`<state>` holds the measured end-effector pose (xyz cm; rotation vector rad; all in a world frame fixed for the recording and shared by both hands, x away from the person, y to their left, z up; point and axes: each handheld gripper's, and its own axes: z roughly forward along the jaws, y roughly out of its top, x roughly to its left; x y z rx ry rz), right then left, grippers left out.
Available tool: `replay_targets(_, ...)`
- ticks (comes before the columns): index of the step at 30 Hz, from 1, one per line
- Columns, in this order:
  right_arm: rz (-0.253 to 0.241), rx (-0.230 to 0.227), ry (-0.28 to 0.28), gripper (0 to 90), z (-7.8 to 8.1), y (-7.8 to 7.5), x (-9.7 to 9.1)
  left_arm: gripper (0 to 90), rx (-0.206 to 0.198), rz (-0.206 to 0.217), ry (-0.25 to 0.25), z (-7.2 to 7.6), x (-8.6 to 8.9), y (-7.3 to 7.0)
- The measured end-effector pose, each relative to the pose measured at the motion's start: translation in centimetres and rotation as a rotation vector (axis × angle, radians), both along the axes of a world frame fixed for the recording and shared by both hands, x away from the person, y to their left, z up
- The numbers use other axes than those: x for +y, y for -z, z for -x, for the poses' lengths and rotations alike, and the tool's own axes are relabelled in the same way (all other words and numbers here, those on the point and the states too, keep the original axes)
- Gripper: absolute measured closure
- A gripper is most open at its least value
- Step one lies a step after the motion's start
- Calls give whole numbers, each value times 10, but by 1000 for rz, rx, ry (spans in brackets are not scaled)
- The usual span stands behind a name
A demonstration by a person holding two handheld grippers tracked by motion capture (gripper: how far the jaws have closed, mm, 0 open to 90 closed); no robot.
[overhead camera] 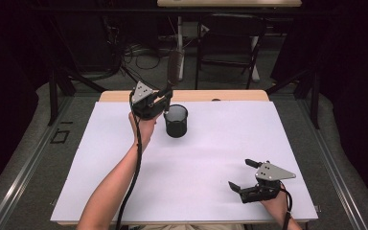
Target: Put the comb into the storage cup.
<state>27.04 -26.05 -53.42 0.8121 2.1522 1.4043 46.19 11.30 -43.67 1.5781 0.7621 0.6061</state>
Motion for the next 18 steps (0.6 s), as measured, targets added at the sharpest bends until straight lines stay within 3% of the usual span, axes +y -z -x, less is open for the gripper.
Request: replay_targets(18, -1, 3, -1, 15, 0, 1, 1, 726, 11, 21, 16, -7, -6, 5)
